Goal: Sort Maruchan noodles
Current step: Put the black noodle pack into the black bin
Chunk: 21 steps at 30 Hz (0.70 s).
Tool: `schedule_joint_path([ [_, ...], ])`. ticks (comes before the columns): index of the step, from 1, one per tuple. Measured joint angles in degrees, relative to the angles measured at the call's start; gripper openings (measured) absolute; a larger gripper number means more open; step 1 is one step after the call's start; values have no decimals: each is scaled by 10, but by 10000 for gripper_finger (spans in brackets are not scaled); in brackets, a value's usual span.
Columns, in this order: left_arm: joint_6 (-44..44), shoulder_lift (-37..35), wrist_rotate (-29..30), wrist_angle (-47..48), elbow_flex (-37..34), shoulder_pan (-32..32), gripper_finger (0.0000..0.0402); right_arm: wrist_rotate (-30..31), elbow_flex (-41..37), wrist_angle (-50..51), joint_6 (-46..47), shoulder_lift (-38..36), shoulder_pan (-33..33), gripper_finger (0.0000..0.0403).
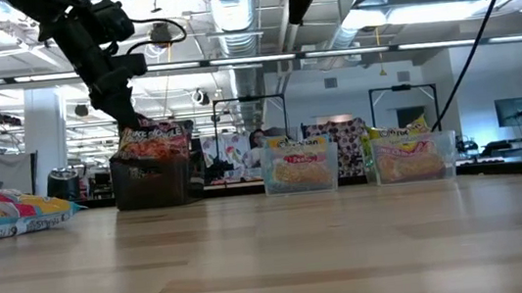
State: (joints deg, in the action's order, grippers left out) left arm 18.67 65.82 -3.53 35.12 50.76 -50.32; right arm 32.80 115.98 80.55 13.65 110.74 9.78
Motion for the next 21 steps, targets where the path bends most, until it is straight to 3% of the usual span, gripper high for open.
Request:
schedule_joint_path([
  [9,-6,0,36,2,0,0,54,0,0,-1,0,0,0,133],
  [21,4,0,-2,1,0,0,133,0,0,-2,0,0,0,133],
])
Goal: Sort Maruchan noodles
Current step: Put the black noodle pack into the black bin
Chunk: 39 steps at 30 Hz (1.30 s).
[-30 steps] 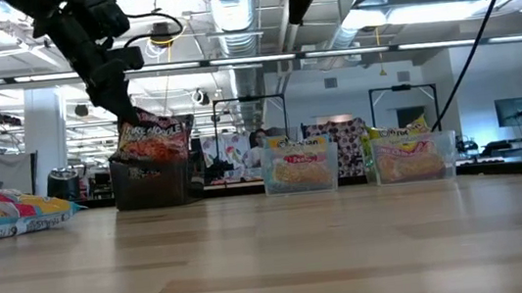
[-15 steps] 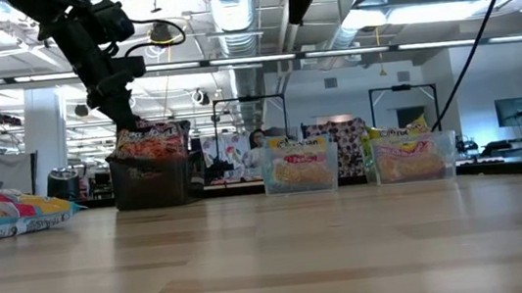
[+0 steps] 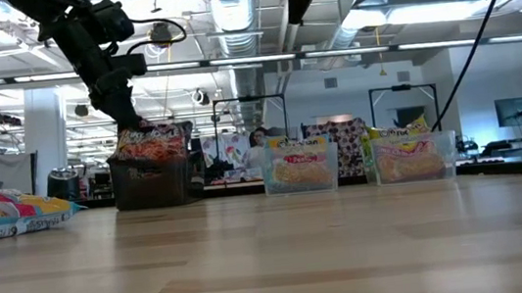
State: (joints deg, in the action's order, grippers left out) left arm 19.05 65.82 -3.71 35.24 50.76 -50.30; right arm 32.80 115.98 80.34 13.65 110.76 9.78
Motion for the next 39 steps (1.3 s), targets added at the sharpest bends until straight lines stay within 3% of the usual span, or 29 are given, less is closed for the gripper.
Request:
schedule_joint_path([
  [6,0,0,26,-1,12,0,154,0,0,0,0,0,0,133],
  [21,-13,0,25,13,80,2,155,0,0,0,-1,0,-1,133],
  [29,-61,-1,-92,74,117,16,155,0,0,0,-1,0,-10,133],
  [33,-63,13,-98,141,111,31,155,0,0,0,-1,0,-10,133],
  [39,-64,36,-99,139,60,47,155,0,0,0,-1,0,-10,133],
])
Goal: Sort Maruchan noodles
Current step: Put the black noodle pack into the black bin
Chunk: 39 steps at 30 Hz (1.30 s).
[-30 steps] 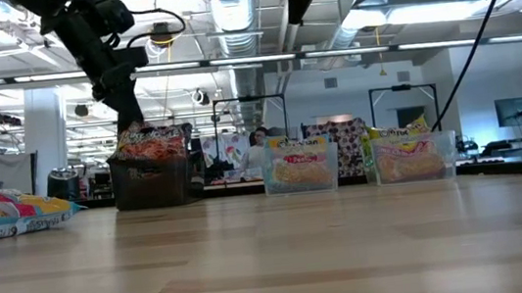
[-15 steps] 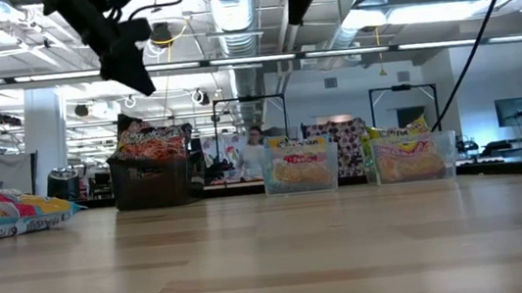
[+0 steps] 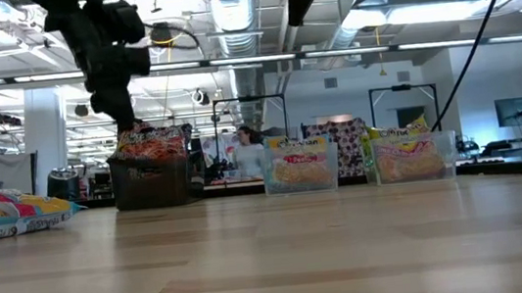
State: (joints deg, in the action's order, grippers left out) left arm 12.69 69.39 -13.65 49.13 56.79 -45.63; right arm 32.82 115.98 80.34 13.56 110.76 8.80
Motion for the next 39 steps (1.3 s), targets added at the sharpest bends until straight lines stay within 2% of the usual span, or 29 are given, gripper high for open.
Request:
schedule_joint_path([
  [7,-5,52,-2,-9,-10,3,155,0,0,0,0,0,1,133],
  [12,-5,96,33,-28,-10,3,155,0,0,0,1,0,1,133],
  [16,1,119,35,-39,-10,3,155,0,0,0,1,0,1,133],
  [23,3,133,40,-77,-11,-2,155,0,0,0,1,0,-2,133],
  [28,-3,133,40,-47,-11,-9,155,0,0,0,1,0,-3,133],
  [31,-2,133,30,-31,-11,-10,155,0,0,0,0,0,-3,133],
  [37,-22,129,-54,-23,3,-4,155,0,0,0,0,0,-3,133],
  [39,-27,129,-65,-22,12,0,155,0,0,0,0,0,-3,133],
])
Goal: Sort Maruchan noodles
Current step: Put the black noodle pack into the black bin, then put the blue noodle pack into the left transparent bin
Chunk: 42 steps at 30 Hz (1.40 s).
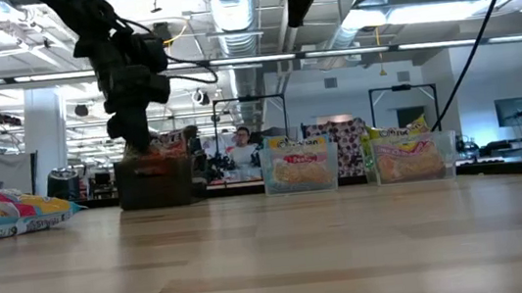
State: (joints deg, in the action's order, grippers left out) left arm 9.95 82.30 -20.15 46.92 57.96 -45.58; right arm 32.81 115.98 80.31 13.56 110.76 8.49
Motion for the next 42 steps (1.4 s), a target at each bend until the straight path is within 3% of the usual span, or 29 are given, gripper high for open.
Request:
schedule_joint_path([
  [15,-12,3,114,-45,7,12,155,0,0,0,0,0,0,133],
  [24,-15,3,59,-44,-23,13,155,0,0,-1,0,0,0,133],
  [32,-7,3,45,-47,-27,13,155,0,0,-2,1,0,0,133],
  [42,-6,2,43,-12,27,13,155,0,0,-2,1,0,0,133],
])
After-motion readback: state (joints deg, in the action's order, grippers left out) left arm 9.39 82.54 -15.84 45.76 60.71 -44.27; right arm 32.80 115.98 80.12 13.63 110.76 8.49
